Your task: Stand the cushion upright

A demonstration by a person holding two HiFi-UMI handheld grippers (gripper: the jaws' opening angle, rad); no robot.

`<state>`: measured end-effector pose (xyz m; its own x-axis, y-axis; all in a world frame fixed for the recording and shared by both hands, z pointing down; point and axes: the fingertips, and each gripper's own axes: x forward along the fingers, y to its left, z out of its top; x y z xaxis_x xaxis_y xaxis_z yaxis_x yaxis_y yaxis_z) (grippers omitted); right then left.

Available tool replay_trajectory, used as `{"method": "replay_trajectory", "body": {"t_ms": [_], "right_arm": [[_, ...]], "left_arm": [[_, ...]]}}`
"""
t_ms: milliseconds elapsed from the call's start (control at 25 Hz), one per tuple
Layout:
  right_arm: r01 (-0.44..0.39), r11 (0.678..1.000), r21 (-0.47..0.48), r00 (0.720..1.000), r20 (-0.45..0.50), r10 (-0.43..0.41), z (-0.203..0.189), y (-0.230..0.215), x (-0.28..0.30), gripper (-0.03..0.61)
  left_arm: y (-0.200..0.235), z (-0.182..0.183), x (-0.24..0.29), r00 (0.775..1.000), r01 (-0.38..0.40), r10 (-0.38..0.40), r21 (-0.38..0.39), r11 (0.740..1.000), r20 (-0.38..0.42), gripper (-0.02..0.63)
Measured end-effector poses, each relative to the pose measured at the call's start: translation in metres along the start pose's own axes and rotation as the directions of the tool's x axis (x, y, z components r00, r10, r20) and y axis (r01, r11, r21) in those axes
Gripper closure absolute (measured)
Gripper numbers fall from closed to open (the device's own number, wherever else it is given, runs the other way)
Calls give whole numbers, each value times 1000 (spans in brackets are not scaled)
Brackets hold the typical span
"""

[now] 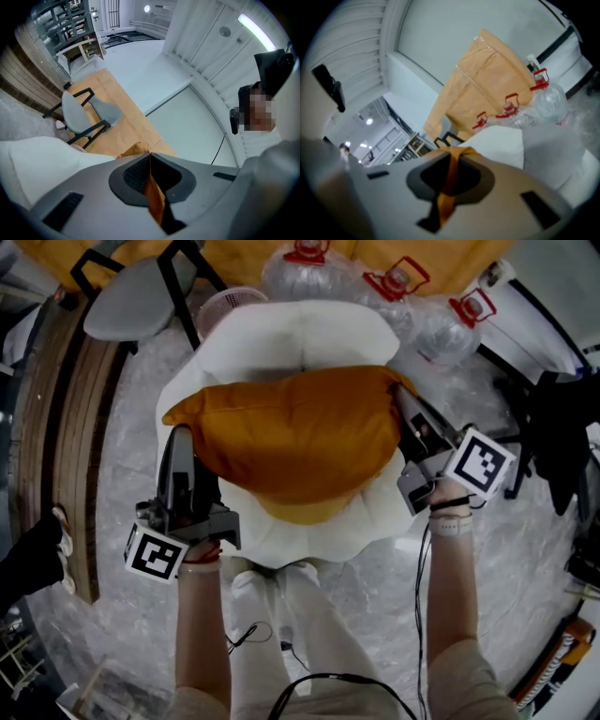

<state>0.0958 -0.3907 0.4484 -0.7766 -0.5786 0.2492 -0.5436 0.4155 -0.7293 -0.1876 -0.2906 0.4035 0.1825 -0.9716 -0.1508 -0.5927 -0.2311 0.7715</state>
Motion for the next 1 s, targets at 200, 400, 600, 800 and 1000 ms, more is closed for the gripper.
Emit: {"method": "replay_trajectory", "body": {"t_ms": [200,400,600,800,1000], "right_arm": [[31,999,42,999,-11,-31,13,-20,27,546],[121,976,179,993,-35,-117,14,-53,45,546],[53,977,208,998,-38,-46,14,-57,53,546],[-10,962,273,1000,-6,12,21,-62,59,543],[-59,943,328,998,38,49,28,-72,55,497]], "left_arm": [[18,4,25,1000,-10,10,20,1000,-5,581],[38,4,48,999,-33,33,30,999,-11,581],[52,-1,48,993,-75,93,219,973,-74,580],[53,10,47,992,-95,119,360,928,-46,554],[58,17,33,990,-118,141,401,908,-28,529]]}}
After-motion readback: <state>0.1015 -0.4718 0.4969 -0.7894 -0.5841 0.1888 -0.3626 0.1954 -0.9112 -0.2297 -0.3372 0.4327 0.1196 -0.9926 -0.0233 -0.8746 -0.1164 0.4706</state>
